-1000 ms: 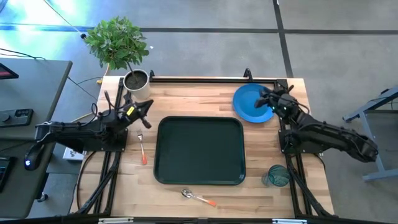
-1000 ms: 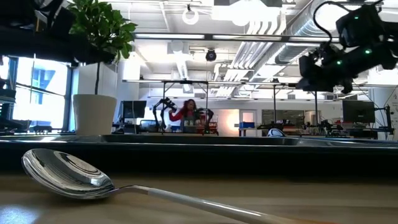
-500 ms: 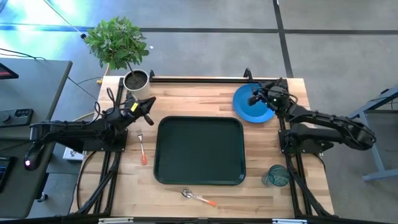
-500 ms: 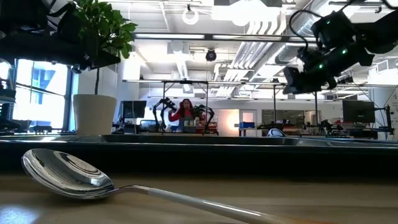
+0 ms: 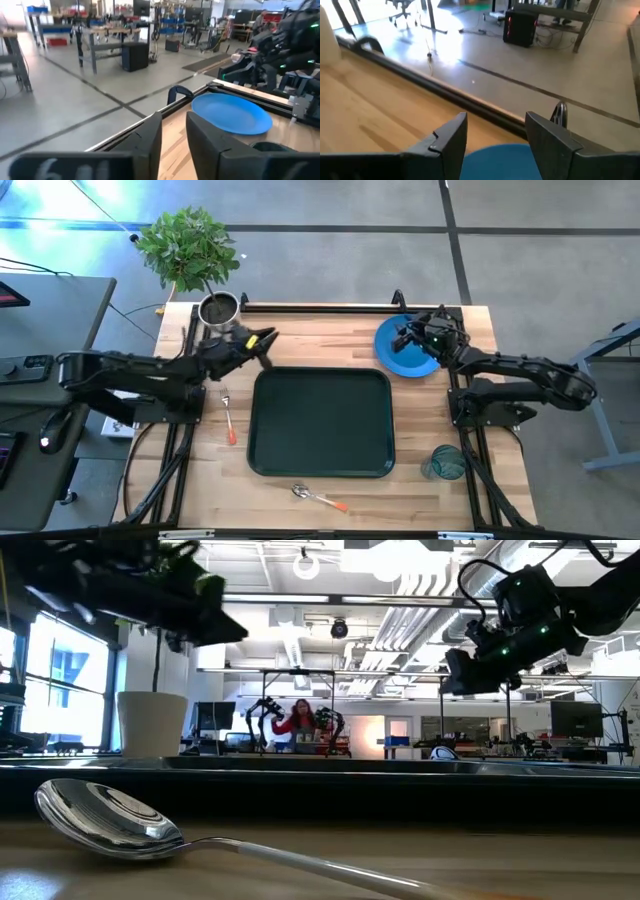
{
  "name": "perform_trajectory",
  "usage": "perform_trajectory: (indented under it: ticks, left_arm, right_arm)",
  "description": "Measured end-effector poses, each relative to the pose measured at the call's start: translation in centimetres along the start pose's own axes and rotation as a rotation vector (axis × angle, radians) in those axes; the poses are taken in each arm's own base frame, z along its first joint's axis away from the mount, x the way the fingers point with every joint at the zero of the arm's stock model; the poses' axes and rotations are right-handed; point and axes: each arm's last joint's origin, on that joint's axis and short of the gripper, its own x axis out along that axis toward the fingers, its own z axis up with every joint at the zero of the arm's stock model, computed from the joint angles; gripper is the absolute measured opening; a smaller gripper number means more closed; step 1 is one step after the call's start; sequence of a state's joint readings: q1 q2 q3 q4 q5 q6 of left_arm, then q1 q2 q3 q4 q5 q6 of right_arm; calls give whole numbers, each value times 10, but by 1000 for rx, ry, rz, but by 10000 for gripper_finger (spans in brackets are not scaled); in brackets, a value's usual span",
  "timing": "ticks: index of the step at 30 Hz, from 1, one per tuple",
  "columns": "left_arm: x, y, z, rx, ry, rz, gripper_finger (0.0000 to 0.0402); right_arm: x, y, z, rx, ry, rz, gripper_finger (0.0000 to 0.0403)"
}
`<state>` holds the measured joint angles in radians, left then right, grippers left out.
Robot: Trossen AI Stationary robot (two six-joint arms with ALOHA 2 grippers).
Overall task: Pick and place plate/cup/fork/spoon on tray
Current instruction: Put the blue plate on the black tray
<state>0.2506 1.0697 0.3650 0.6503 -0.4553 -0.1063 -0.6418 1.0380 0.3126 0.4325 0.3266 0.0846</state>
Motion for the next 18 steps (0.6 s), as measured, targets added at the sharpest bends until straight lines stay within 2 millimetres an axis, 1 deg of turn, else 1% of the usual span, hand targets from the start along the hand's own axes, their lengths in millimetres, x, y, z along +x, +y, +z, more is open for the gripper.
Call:
perform_trajectory:
  ticks: [5, 10, 12, 15, 18]
  left_arm:
    - [39, -14, 1, -50, 58, 30, 117]
    - [74, -26, -2, -70, 99, 47, 142]
    - [85, -29, -4, -22, 124, 51, 148]
    - [95, -30, -6, 44, 173, 59, 153]
    - [99, -26, -7, 83, 191, 75, 154]
  right_arm:
    - [-5, -1, 1, 99, 7, -2, 193]
    - [-7, -2, -10, 150, 136, 32, 193]
    - [-9, 0, -15, 184, 202, 80, 193]
    - [-12, 5, -23, 239, 307, 160, 193]
    - [-16, 12, -29, 280, 382, 192, 193]
